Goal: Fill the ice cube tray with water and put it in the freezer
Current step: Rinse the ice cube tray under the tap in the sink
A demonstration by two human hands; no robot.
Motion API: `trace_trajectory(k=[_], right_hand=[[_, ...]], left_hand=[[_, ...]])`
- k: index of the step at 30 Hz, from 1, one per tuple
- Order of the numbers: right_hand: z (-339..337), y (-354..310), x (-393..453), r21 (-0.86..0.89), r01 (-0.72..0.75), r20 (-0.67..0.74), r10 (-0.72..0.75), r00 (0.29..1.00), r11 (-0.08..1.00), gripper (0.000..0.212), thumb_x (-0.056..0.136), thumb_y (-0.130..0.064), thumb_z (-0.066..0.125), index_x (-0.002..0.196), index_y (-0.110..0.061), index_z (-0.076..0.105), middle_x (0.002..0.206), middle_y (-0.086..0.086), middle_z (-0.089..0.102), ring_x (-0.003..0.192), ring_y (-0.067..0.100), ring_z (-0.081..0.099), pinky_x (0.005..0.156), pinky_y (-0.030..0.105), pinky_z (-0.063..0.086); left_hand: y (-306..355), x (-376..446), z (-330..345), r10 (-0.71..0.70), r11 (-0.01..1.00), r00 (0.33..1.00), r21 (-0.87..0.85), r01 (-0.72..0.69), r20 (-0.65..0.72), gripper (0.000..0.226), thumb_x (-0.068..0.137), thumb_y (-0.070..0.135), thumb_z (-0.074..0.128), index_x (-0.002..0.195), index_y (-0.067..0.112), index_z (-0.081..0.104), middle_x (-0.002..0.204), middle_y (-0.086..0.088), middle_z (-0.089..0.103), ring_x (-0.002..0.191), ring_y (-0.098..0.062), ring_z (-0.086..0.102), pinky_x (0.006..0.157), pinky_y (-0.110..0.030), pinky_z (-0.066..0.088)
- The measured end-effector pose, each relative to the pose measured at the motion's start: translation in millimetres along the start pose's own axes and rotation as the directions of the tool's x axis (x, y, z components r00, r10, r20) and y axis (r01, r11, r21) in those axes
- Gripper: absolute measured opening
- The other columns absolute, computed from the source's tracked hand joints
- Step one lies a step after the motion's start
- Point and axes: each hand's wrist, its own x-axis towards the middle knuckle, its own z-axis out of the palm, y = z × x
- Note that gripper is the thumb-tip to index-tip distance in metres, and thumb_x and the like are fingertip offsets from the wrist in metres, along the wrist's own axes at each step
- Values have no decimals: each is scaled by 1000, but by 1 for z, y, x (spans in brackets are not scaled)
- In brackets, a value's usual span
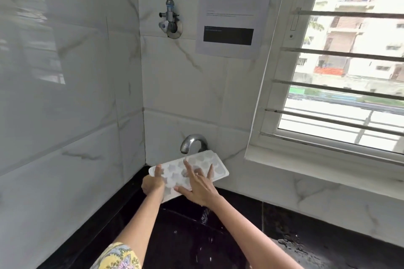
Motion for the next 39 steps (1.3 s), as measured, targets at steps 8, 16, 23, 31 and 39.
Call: trace_trajectory(k=[8, 16, 23, 31, 39], right_hand=[[-3, -3, 3, -34, 8, -25, -9, 1000, 999, 74, 81, -68, 21, 141, -26, 27, 134, -2, 49, 129, 26, 31, 107, 65, 1], [-3, -26, 1, -282, -154, -152, 115, 982, 947, 57, 76, -67, 30, 112, -36, 61, 138, 15, 44, 133, 37, 21, 97, 67, 29], [3, -32, 0, -261, -283, -201, 235, 951, 923, 59, 83, -60, 29, 106, -19, 65, 138, 22, 43, 136, 40, 25, 96, 70, 25], [-17, -15, 8, -218, -92, 94, 115, 989, 972, 66, 85, -67, 29, 130, -23, 46, 152, 20, 5, 137, 37, -22, 101, 64, -18], [-26, -19, 15, -268, -90, 44, 105, 993, 959, 63, 89, -60, 33, 130, -14, 48, 153, 20, 3, 138, 36, -21, 103, 63, -16]], left_hand=[[16, 0, 0, 46, 999, 999, 10, -46, 17, 63, 88, 48, 56, 115, -9, 58, 115, -24, 64, 106, -40, 62, 88, -40, 52], [14, -11, 16, 46, 998, 988, 36, -52, 149, 62, 90, 47, 52, 121, -6, 57, 120, -21, 62, 108, -36, 62, 89, -38, 51], [19, -12, 18, 48, 999, 987, -1, -48, 150, 63, 92, 47, 49, 124, -7, 53, 123, -22, 60, 110, -38, 61, 91, -40, 49], [12, -5, 12, 59, 998, 987, 22, -63, 152, 63, 93, 47, 47, 126, -6, 53, 124, -22, 60, 111, -38, 60, 95, -42, 49], [22, -11, 22, 50, 998, 985, -56, -42, 164, 55, 93, 44, 49, 120, -3, 57, 122, -20, 62, 109, -37, 61, 88, -39, 49]])
